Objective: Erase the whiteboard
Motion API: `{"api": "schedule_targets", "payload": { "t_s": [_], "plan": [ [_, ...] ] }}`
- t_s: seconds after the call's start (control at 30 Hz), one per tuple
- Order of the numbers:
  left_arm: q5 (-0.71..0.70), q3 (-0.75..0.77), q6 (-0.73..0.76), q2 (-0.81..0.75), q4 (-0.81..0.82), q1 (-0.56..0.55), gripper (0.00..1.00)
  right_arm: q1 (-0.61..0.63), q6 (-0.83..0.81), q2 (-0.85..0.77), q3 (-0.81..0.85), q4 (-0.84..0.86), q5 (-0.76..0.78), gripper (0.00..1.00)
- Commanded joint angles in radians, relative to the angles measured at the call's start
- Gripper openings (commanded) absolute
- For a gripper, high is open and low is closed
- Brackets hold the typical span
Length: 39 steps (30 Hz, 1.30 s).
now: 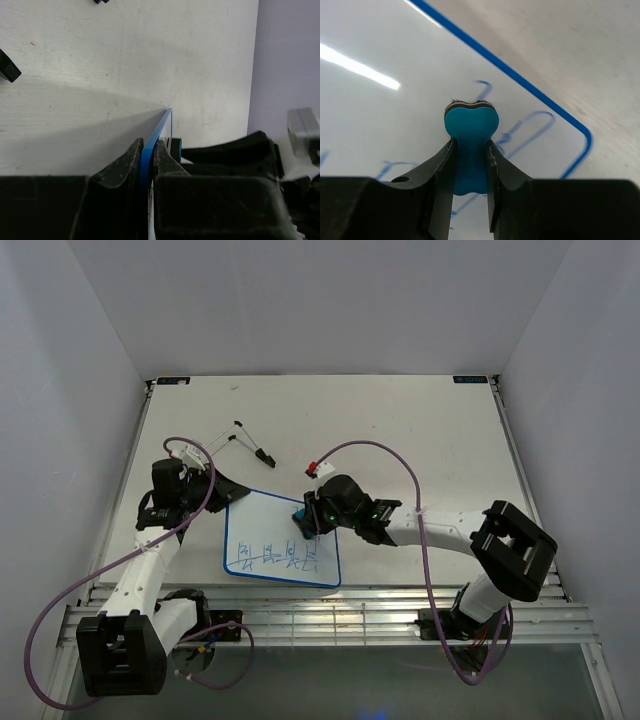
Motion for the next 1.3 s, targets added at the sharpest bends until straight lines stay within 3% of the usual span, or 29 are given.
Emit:
{"api": "schedule_targets", "payload": {
  "t_s": [0.0,0.13,0.4,0.57,0.9,1.07,1.27],
  "plan": [
    [-0.112,0.023,0.080,-0.009,-0.017,-0.007,0.00,-0.058,-0.002,0.036,-0.119,-0.096,-0.013,0.08],
    [-0.069,0.021,0.092,0.003,-0.002,-0.007,0.00,-0.055,-0.015,0.041,-0.064,-0.124,-0.086,0.08],
    [-0.049,0.018,0.098,0.010,0.004,-0.007,0.00,0.068,-0.030,0.093,0.298,-0.173,-0.160,0.08],
    [-0.049,0.017,0.098,0.016,0.004,-0.007,0.00,0.043,-0.041,0.159,0.375,-0.156,-0.154,0.08],
    [-0.066,0.018,0.097,0.007,0.001,-0.007,0.00,-0.168,-0.030,0.156,0.082,-0.156,-0.136,0.08],
    [-0.089,0.018,0.094,-0.003,-0.009,-0.007,0.00,-0.202,-0.033,0.090,-0.053,-0.156,-0.122,0.08],
    [-0.094,0.018,0.088,0.003,-0.009,-0.007,0.00,-0.202,-0.028,0.036,-0.059,-0.134,-0.181,0.08]
  ]
}}
